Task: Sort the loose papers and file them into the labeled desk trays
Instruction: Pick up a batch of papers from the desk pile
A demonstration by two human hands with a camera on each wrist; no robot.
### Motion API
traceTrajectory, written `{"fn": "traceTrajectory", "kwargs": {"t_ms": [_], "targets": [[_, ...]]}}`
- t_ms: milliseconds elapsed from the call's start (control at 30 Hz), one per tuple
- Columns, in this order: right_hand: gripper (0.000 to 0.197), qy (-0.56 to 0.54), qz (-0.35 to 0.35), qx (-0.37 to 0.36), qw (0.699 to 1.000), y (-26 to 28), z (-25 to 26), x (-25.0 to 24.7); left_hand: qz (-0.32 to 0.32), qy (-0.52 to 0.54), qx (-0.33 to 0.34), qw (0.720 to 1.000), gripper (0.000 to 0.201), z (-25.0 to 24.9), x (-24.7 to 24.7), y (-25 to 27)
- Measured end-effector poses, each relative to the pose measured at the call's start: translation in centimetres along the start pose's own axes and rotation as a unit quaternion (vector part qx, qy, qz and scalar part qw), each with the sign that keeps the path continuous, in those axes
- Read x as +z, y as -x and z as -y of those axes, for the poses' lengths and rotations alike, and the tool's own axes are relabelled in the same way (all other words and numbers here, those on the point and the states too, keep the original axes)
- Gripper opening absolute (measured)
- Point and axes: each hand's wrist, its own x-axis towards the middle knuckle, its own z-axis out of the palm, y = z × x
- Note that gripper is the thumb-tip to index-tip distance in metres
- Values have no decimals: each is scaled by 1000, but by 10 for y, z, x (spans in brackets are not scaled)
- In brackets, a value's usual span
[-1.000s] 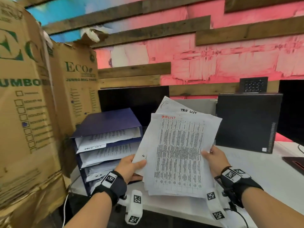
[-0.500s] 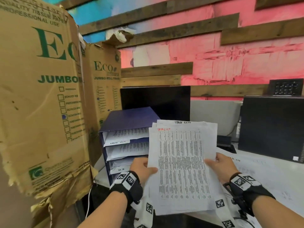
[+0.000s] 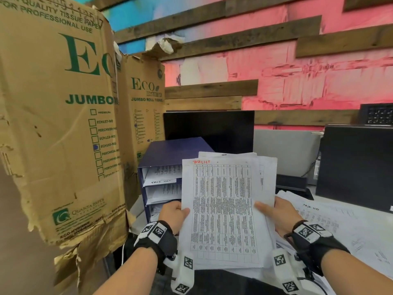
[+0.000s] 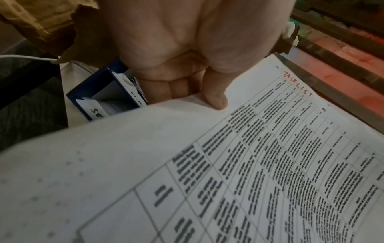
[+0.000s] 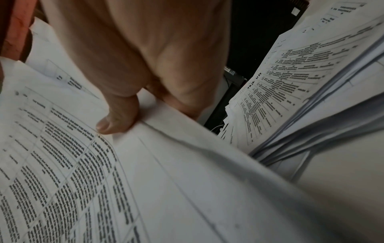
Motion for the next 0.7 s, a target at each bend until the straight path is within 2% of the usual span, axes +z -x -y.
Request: {"fn": "traceTrajectory", "kwargs": {"t_ms": [167,367,467,700], "targets": [[20,-40,-3,4,999,-2,2,3,-4,28,13,1000,7,1,-2,3],[27,-47,-24,11,999,-3,2,2,-10,60,49,997,30,1,1,4],[21,-47,-32,13,998,-2,1,0,-4,66,47,997,36,0,5,0],[23,-67,-42,9,997,-4,0,-8,28,66,56,996,32,-4,11,-2]]}}
